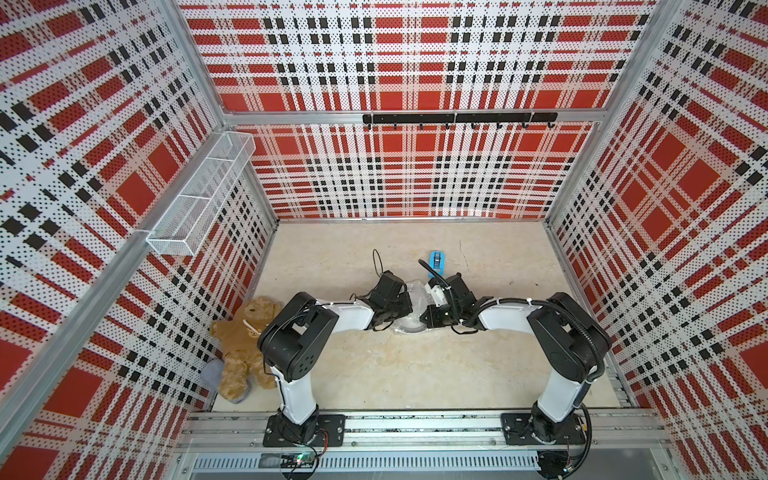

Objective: Wrap dinner plates in bubble wrap
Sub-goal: Stick the tape on the bubble wrap.

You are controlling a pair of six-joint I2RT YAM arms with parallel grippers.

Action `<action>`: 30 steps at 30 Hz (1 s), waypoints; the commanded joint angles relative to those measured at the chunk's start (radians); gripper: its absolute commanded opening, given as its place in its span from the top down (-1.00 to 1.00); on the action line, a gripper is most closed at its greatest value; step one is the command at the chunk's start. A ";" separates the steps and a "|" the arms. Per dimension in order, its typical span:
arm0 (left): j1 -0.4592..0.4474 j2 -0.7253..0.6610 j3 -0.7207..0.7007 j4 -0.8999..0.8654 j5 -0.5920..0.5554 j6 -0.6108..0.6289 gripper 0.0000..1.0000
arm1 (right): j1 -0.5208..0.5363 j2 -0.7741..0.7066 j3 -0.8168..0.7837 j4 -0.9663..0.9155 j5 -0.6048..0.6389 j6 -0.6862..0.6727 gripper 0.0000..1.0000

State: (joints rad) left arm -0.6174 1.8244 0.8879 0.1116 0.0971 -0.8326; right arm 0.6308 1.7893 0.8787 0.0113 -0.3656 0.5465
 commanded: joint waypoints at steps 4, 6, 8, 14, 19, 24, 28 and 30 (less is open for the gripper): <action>-0.002 0.008 -0.007 -0.092 0.004 0.017 1.00 | 0.017 -0.049 0.049 -0.037 0.025 -0.008 1.00; -0.005 -0.019 0.017 -0.100 0.017 0.017 1.00 | 0.015 -0.077 0.025 0.012 0.051 0.030 1.00; -0.009 -0.051 0.044 -0.120 0.009 0.017 1.00 | 0.006 -0.126 -0.001 0.053 0.099 0.061 1.00; -0.011 -0.107 0.128 -0.212 -0.011 0.041 0.63 | -0.080 -0.298 -0.088 0.184 0.204 0.100 0.75; -0.014 -0.153 0.151 -0.247 -0.036 0.055 0.47 | -0.180 -0.455 -0.154 0.202 0.399 0.022 0.15; -0.005 -0.204 0.143 -0.258 -0.062 0.072 0.41 | -0.336 -0.601 -0.261 0.218 0.774 -0.143 -0.99; 0.006 -0.338 0.135 -0.341 -0.321 0.131 0.16 | -0.470 -0.650 -0.434 0.358 1.029 -0.254 -1.00; 0.061 -0.429 0.101 -0.358 -0.503 0.150 -0.13 | -0.565 -0.620 -0.511 0.470 0.938 -0.288 -0.99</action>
State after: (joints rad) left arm -0.6117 1.5146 1.0111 -0.1917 -0.1349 -0.7376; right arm 0.1482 1.1435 0.4496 0.3439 0.4622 0.3618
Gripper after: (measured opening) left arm 0.529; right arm 0.997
